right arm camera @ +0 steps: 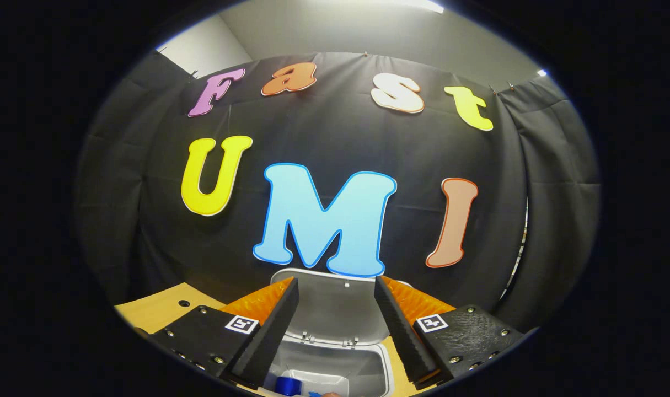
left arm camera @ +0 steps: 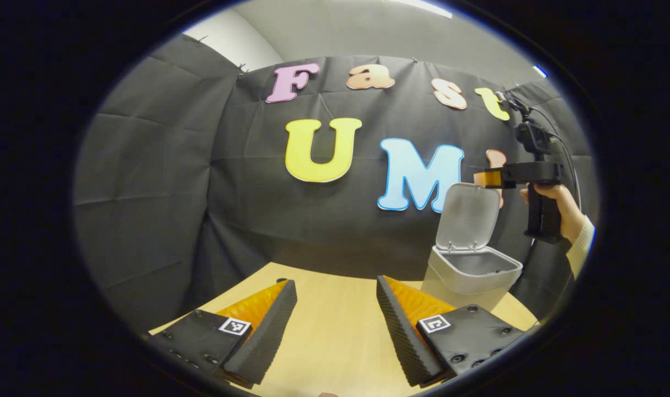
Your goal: Press the lid of the desktop garbage bin to open it, pick up the crumpled paper on the desktop and throw it into the bin, then pick up the pop can on the desktop and drop it into the bin, and finally close the garbage bin lid.
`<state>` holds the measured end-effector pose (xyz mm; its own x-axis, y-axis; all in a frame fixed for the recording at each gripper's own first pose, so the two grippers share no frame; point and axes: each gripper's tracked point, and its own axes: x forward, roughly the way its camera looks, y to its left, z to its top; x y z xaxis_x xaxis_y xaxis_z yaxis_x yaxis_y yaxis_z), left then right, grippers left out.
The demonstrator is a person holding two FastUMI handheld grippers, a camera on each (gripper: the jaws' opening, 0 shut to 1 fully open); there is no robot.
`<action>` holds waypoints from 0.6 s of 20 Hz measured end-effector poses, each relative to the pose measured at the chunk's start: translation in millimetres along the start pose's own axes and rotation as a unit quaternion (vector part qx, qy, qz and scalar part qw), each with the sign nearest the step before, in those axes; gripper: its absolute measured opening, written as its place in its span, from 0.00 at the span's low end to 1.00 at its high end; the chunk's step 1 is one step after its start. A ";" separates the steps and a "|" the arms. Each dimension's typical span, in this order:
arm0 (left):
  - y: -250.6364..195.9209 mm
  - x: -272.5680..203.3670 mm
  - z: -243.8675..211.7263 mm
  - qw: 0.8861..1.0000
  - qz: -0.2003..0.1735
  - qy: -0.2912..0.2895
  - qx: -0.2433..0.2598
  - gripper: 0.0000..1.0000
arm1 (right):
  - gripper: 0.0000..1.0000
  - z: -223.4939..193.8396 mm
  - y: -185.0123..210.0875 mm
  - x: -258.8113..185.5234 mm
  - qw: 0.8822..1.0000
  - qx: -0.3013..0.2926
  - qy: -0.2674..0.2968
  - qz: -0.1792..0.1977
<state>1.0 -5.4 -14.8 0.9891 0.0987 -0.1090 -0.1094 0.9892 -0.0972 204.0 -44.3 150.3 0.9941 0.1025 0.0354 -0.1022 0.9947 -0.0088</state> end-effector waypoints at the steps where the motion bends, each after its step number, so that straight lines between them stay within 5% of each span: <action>1: 2.3 0.5 0.1 1.000 0.002 0.000 0.001 0.95 | 0.88 1.9 -1.6 4.1 1.000 -0.001 -0.001 -0.003; 12: 21.1 3.6 3.1 1.000 0.020 -0.004 -0.005 0.94 | 0.89 3.7 -10.0 56.0 0.999 0.016 0.022 -0.020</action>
<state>2.5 16.1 -14.2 0.9847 0.1396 -0.1043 -0.1503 0.9833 -0.1028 260.7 -48.5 156.1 0.9979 0.0639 -0.0084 -0.0637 0.9977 0.0242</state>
